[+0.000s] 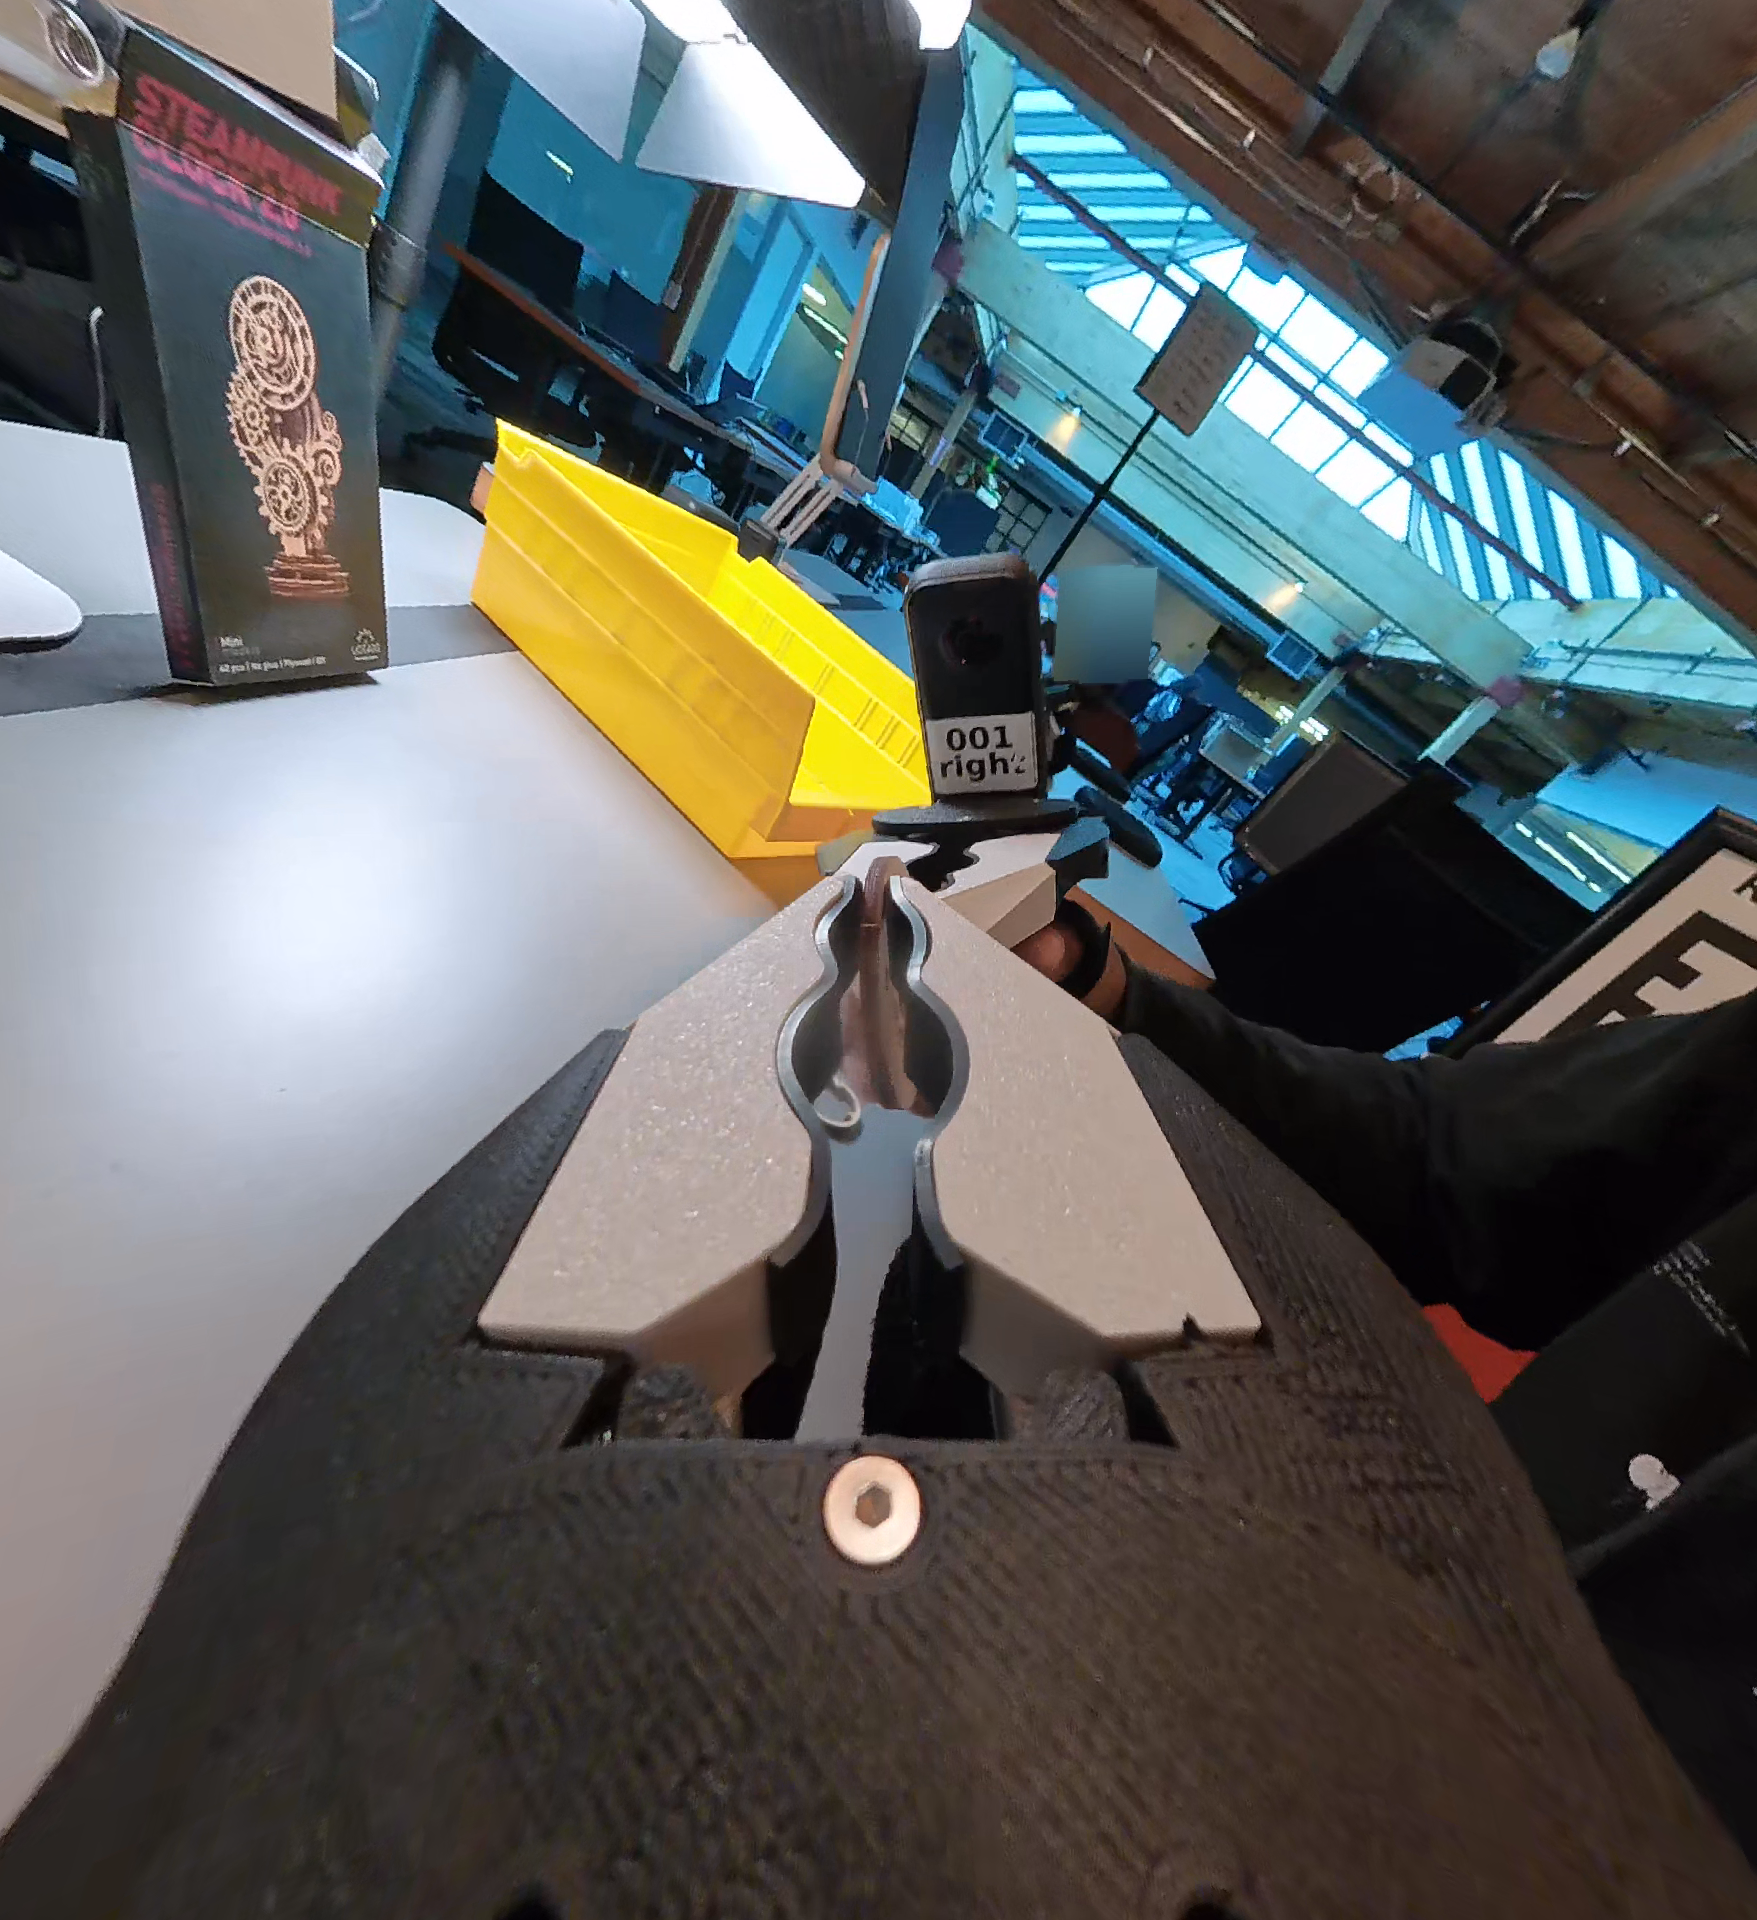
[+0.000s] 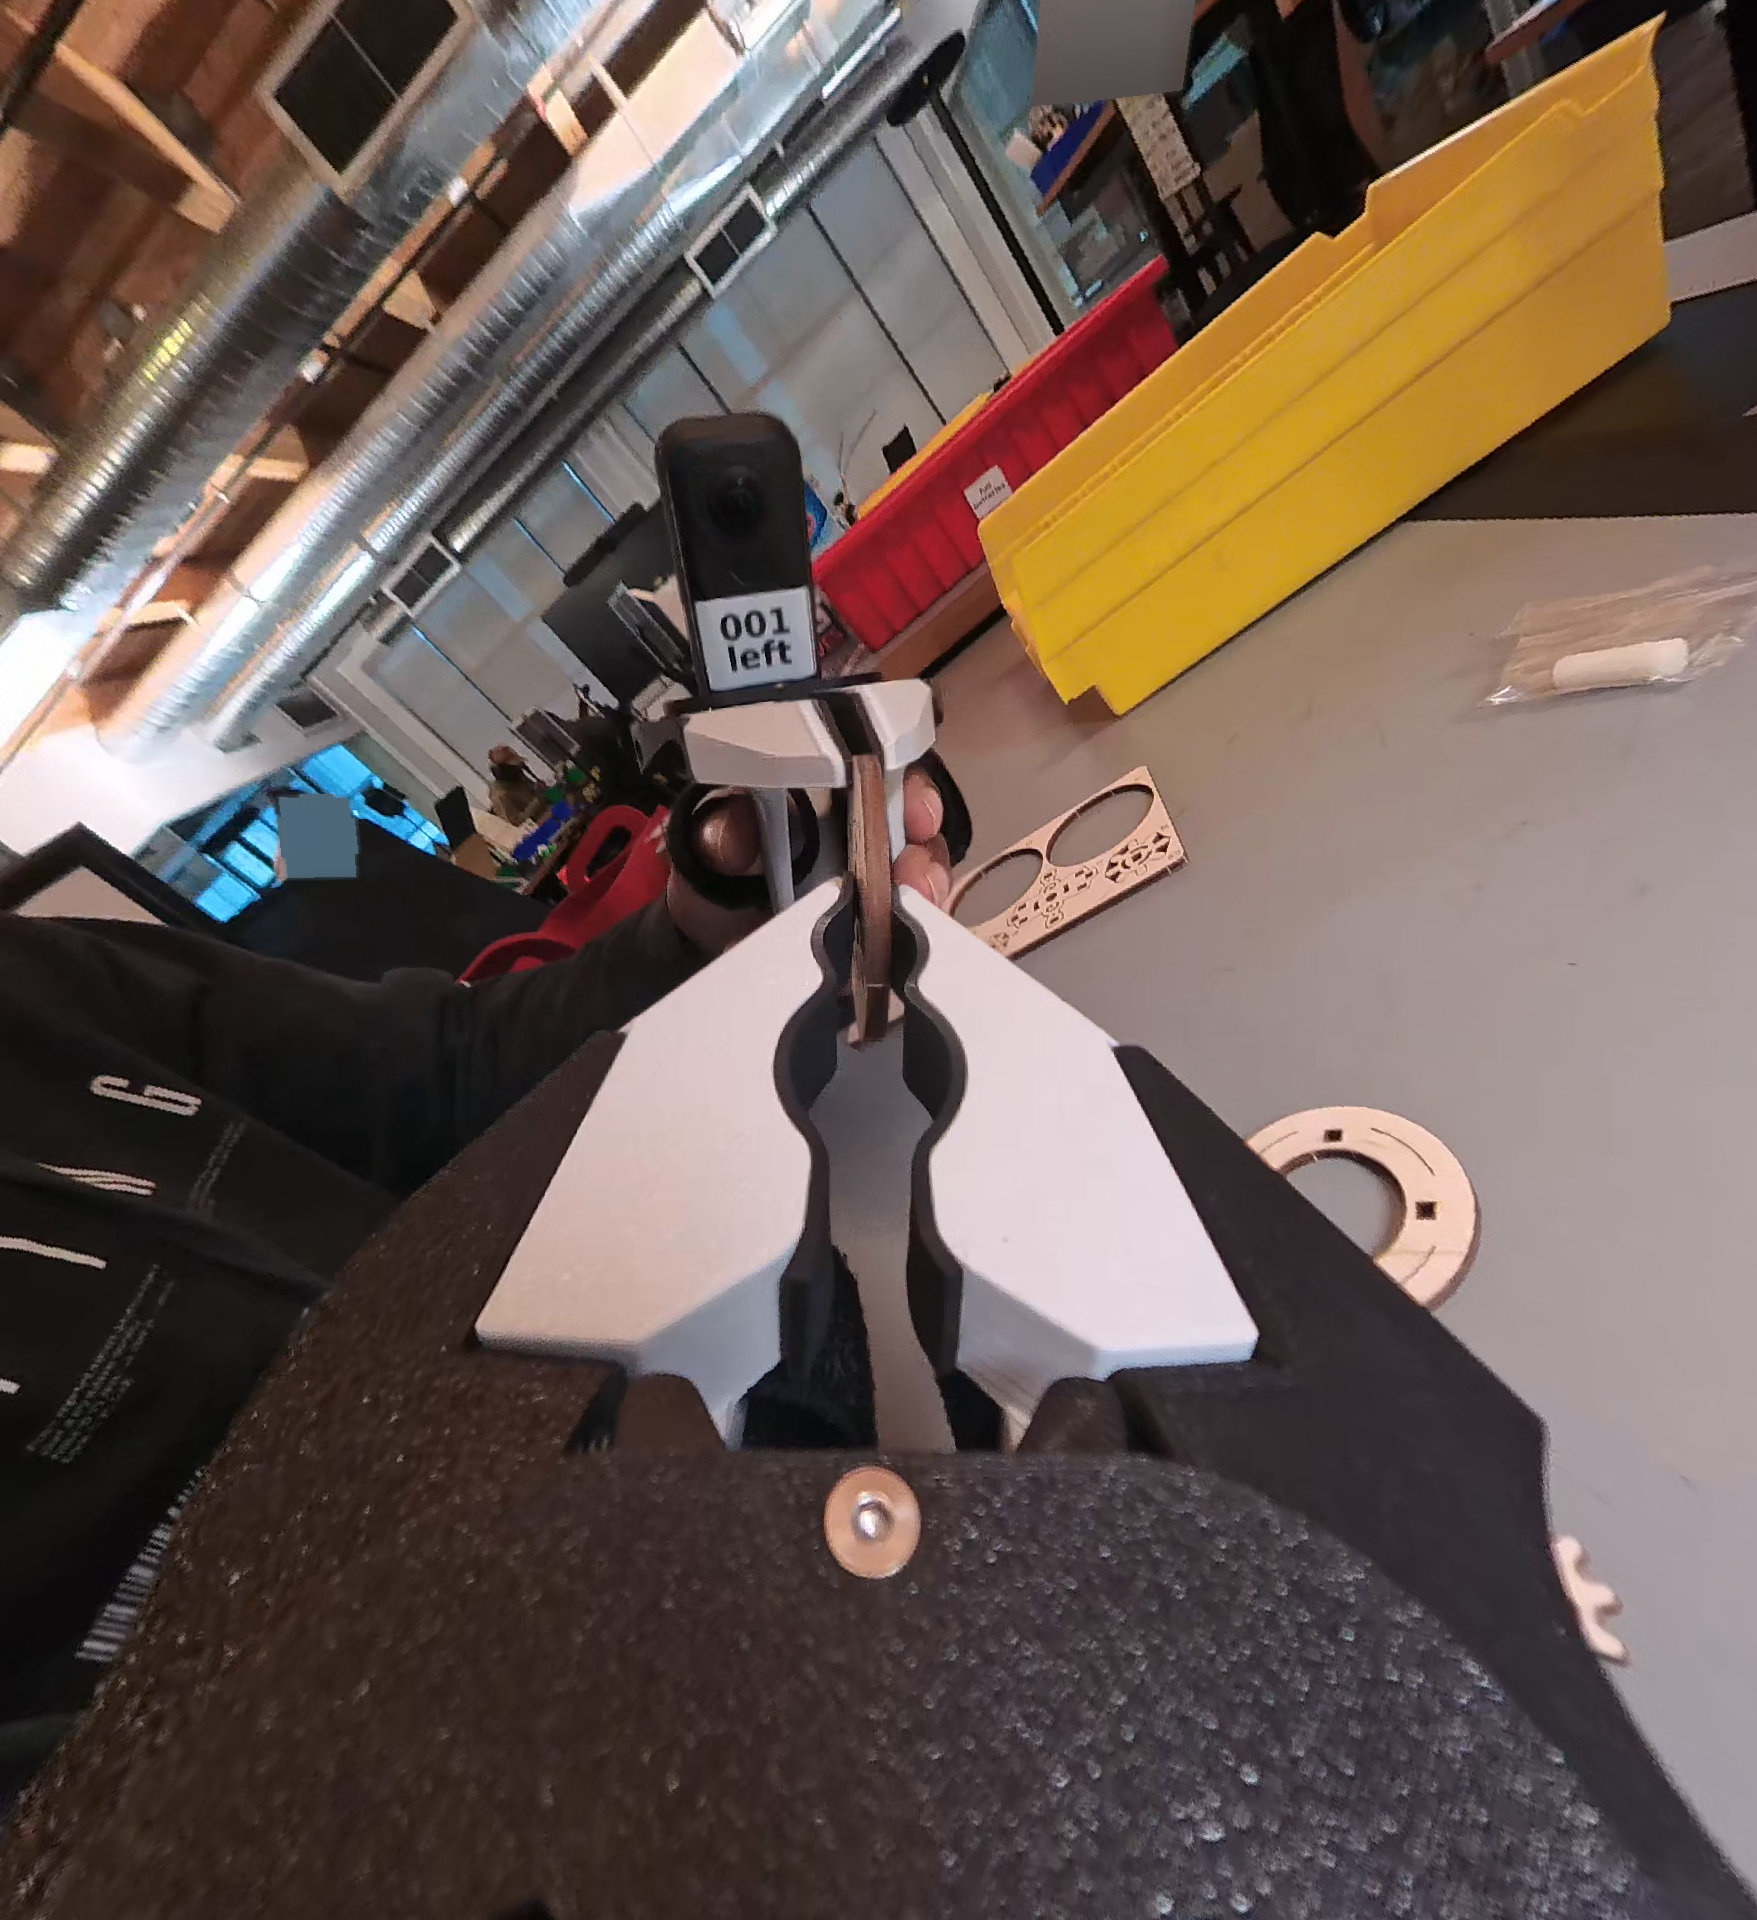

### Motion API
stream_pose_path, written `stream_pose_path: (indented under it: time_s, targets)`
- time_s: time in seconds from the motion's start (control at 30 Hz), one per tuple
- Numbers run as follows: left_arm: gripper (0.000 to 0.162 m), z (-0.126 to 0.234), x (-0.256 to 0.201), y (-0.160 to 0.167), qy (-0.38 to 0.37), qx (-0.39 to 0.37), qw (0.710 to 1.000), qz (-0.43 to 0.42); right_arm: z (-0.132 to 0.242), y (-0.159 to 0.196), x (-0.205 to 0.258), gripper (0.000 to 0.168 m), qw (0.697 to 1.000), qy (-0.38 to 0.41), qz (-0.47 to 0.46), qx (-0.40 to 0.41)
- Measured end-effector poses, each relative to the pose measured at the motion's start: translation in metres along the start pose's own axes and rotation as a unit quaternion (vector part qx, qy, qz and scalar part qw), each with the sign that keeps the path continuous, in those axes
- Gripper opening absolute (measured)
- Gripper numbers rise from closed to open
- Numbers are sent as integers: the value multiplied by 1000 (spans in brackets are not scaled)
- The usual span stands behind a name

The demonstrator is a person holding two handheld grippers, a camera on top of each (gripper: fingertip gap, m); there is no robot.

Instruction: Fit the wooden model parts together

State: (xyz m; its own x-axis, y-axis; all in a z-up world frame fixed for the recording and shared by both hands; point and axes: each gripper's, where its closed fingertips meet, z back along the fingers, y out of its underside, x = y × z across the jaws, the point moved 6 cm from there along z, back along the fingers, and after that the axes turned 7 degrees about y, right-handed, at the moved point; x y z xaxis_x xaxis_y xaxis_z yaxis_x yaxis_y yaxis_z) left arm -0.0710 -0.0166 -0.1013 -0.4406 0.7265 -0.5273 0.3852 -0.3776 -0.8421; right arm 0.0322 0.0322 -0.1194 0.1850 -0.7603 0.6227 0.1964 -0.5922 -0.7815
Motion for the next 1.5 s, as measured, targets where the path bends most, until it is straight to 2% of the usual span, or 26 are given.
stream_pose_path:
  time_s: [0.23,0.6,0.8,0.87,1.0,1.17,1.3,1.5]
  targets:
    - [2,-2,-6,-5,-13,-53,998,5,-2,-3,2,2,997,-13,-47,-54]
    - [3,-2,-2,0,-28,-55,998,17,1,-5,5,0,998,59,33,-9]
    - [4,-1,-8,-3,24,-8,1000,17,4,-6,12,0,999,11,48,23]
    - [12,-3,-11,1,29,31,999,0,5,-7,11,0,999,9,43,24]
    - [5,-5,-10,6,9,56,998,-14,7,-6,9,1,998,12,48,32]
    - [1,-7,-7,6,-13,29,999,10,7,-9,3,10,996,65,64,9]
    - [3,-6,-4,7,-31,11,999,30,5,-10,3,11,987,120,108,10]
    - [5,-6,1,10,-37,8,998,43,5,-8,3,10,976,160,145,31]
